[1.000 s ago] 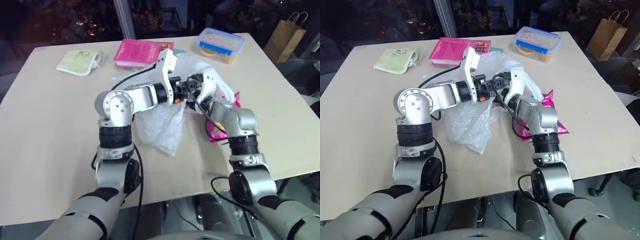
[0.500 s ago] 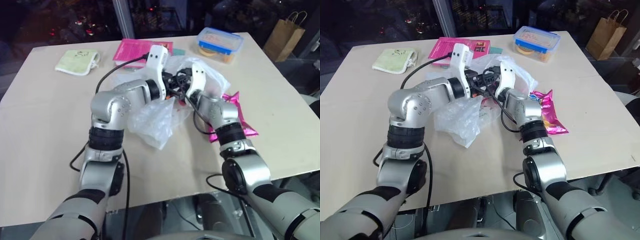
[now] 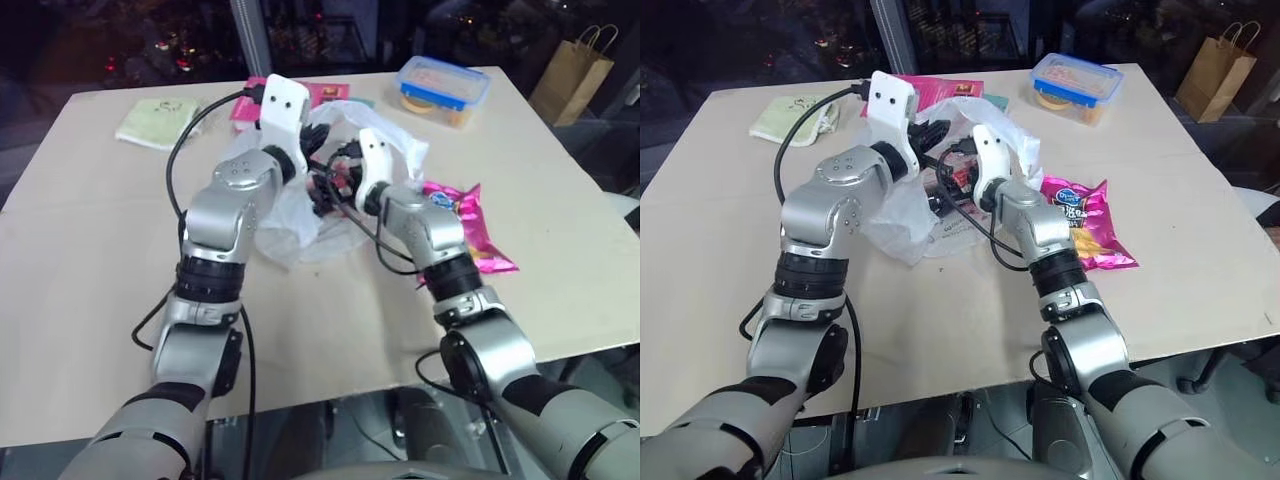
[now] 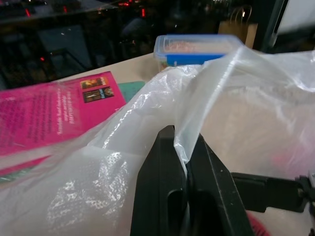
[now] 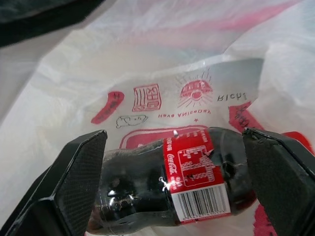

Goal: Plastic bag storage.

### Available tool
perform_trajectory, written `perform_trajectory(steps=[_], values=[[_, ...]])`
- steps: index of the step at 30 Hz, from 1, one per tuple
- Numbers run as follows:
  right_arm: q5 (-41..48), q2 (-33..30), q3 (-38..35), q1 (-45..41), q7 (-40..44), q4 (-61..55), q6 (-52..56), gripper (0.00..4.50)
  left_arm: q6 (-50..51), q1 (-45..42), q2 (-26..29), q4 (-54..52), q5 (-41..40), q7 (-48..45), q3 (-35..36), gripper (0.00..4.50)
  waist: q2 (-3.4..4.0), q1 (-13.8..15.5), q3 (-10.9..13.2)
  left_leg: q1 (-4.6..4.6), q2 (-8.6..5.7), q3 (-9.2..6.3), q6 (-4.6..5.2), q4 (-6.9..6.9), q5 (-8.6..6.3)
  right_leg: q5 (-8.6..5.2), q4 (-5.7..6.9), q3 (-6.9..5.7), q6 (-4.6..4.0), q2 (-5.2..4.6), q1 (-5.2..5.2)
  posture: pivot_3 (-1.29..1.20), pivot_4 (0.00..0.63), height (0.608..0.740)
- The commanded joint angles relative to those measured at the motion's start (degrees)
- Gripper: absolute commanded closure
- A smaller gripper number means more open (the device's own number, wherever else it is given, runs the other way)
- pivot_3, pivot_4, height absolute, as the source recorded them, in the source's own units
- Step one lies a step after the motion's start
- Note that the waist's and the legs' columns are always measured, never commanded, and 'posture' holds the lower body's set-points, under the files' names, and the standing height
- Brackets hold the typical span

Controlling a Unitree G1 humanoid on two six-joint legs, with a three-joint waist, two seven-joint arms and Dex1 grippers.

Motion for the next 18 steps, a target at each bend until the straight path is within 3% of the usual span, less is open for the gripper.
perform_trajectory(steps=[1, 10, 15, 18], values=[[1.4, -4.5, 2.4, 5.0, 4.1, -16.0, 4.9, 0.04, 1.5, -2.8, -1.3, 0.3, -5.8, -0.3, 7.7, 4.5, 0.0, 0.2, 0.0, 0.0, 0.0, -0.01, 0.0, 0.0, 0.0, 0.0, 0.0, -0.01, 0.0, 0.0, 0.0, 0.0, 0.15, 0.74], [6.6, -20.3, 1.7, 20.9, 7.1, -51.8, 21.5, 0.04, 10.9, -8.3, 1.4, 2.2, -17.3, -3.5, 17.2, 4.5, -0.01, 1.0, 0.0, -0.02, -0.01, -0.04, 0.02, 0.08, -0.01, -0.01, -0.05, -0.09, 0.01, -0.02, 0.08, 0.0, 0.15, 0.74], [10.3, -31.0, -3.5, 30.3, 8.3, -67.8, 29.0, 0.04, 9.1, -7.4, 5.8, 2.6, -14.3, -9.0, 11.8, 4.5, -0.01, 1.2, 0.0, -0.03, -0.02, -0.06, 0.03, 0.1, -0.01, -0.02, -0.07, -0.13, 0.03, -0.01, 0.12, 0.0, 0.15, 0.74], [13.0, -32.7, -6.8, 33.5, 7.5, -74.3, 32.3, 0.04, 5.0, -6.1, 6.8, 2.0, -10.3, -11.3, 6.7, 4.5, -0.02, 1.3, 0.0, -0.02, -0.02, -0.04, 0.04, 0.12, -0.01, -0.02, -0.09, -0.11, 0.04, -0.02, 0.16, 0.0, 0.15, 0.74]])
